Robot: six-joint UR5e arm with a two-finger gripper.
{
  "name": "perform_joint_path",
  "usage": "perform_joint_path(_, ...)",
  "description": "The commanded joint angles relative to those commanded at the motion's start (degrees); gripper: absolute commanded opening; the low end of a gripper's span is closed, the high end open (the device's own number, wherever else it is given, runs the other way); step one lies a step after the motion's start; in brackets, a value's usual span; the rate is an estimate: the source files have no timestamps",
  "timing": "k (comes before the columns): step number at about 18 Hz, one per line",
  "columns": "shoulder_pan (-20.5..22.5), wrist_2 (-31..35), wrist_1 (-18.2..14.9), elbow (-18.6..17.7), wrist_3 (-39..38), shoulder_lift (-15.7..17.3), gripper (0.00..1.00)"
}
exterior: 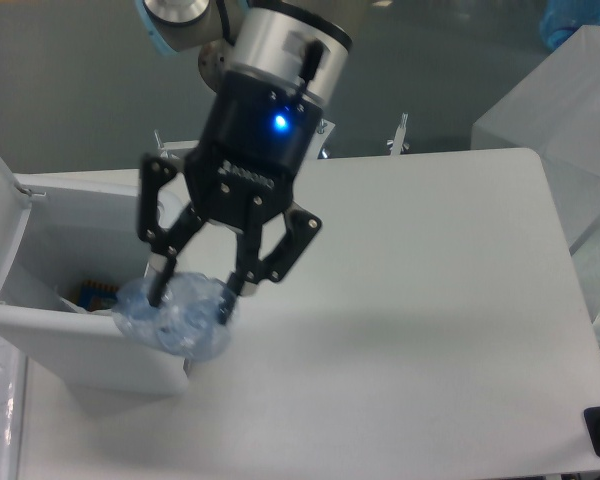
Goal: Place the trash in the trash can
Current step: 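Carry the bottle over the white bin, lower it in, open gripper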
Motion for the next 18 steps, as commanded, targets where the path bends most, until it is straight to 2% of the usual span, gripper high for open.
perform_joint_path(3, -2.01, -0.17, 0.27, -3.35, 1.59, 1.94, 0.55)
perform_joint_path(8, -2.99, -0.17, 0.35, -8.97, 5.01, 5.72, 0.55)
perform_joint_path(11, -3.08, -0.09, 0.35, -13.71, 8.61, 8.26, 0.55)
perform_joint_path(15, -3.08, -0.09, 0.35, -17.33, 11.61, 10.29, 0.59)
perform_joint_path(16, -3.08, -0.09, 0.35, -17.85, 12.57, 10.47, 0.72)
perform_joint_path(17, -3.08, 0.26, 0.7, -18.38, 14.67, 10.55, 1.0)
perform_joint_path(18, -3.08, 0.26, 0.44, -19.17, 17.04, 10.73, 1.0)
